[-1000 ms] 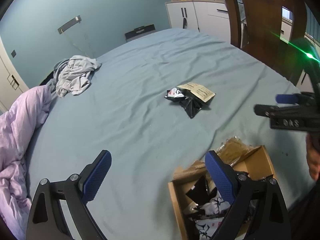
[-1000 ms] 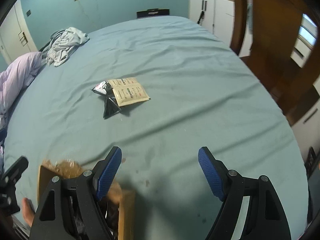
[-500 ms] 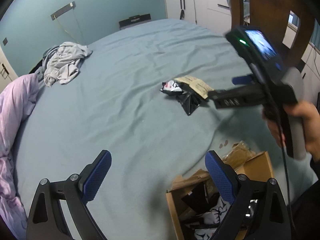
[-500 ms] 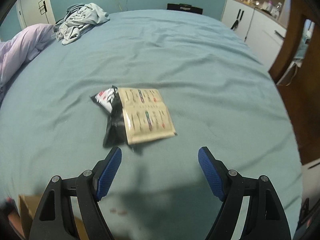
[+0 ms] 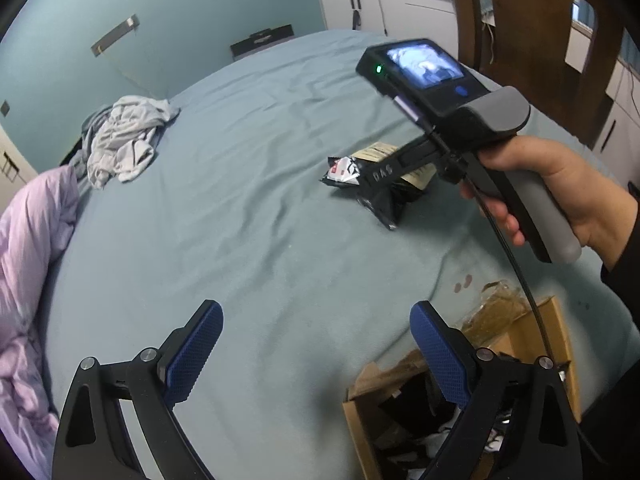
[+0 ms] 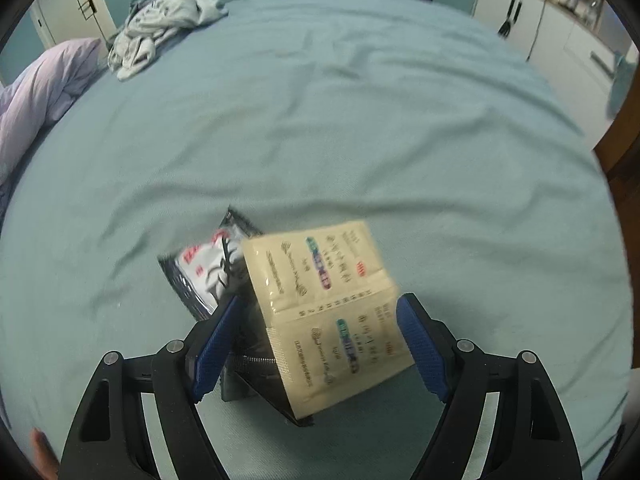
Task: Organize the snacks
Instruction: 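Grasp the beige printed sachet with the right gripper while the left grasps a white packet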
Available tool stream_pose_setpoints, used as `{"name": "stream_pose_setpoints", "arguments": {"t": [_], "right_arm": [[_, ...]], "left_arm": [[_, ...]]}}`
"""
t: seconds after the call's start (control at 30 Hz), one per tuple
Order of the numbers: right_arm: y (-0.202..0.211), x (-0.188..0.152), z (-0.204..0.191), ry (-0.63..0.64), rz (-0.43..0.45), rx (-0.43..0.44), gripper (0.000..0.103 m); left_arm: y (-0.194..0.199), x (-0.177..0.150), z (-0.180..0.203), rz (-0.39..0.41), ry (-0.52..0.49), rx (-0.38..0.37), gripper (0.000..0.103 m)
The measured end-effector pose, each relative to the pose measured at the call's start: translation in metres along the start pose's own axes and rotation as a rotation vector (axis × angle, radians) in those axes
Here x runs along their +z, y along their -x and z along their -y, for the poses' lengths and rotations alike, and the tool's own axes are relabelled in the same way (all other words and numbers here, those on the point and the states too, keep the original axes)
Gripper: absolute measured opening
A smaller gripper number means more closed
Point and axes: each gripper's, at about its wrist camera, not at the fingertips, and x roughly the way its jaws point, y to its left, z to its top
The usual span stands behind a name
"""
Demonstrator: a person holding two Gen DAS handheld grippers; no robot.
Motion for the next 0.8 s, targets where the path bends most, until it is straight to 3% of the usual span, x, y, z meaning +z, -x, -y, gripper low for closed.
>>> {"name": "stream_pose_setpoints", "arguments": {"t": [0.03,0.07,0.1,0.13,0.23,0.27,0.37,0.43,0.57,0.7,0.8], "right_arm": [[-0.003,0.000,0.003,-0.010,-0.005,-0.019,0.074],[-0.005,0.001,0.007,-0.033,-0.007,-0.029,0.062],[-0.004,0.001,0.016,-0.083,0.002,-0.004,0.062],[0.000,0.000,0.023,-0.127,0.019,0.036,0.055],[0.022,0.000,0.043,-0.246,0.094,0.122,0.024],[0.030,-0.002,0.046,-0.264,0.111,0.123,0.015],[0.050,-0.013,0.054,-0.282,0.131,0.076,0.001],[0.063,-0.030,0.062,-0.319,0.140,0.039,0.000],[0.100,-0.069,0.079,-0.438,0.172,0.102,0.000],[0.150,-0.114,0.081,-0.467,0.260,0.139,0.000],[0.179,-0.169,0.074,-0.482,0.335,0.191,0.000]], "left_arm": [[-0.001,0.001,0.000,0.001,-0.007,0.006,0.096],[-0.002,0.002,0.000,0.003,-0.014,0.006,0.096],[-0.003,0.004,-0.002,0.005,-0.017,0.004,0.096],[-0.005,0.006,-0.005,0.003,-0.012,-0.002,0.096],[-0.014,0.013,-0.011,-0.016,-0.001,-0.040,0.096],[-0.019,0.017,-0.013,-0.025,-0.007,-0.050,0.096],[-0.034,0.031,-0.011,-0.026,-0.052,-0.033,0.096],[-0.046,0.044,-0.008,-0.016,-0.099,-0.021,0.096],[-0.072,0.065,-0.003,-0.039,-0.120,-0.064,0.096],[-0.100,0.084,0.002,-0.077,-0.095,-0.138,0.096],[-0.122,0.099,0.003,-0.094,-0.024,-0.166,0.096]]}}
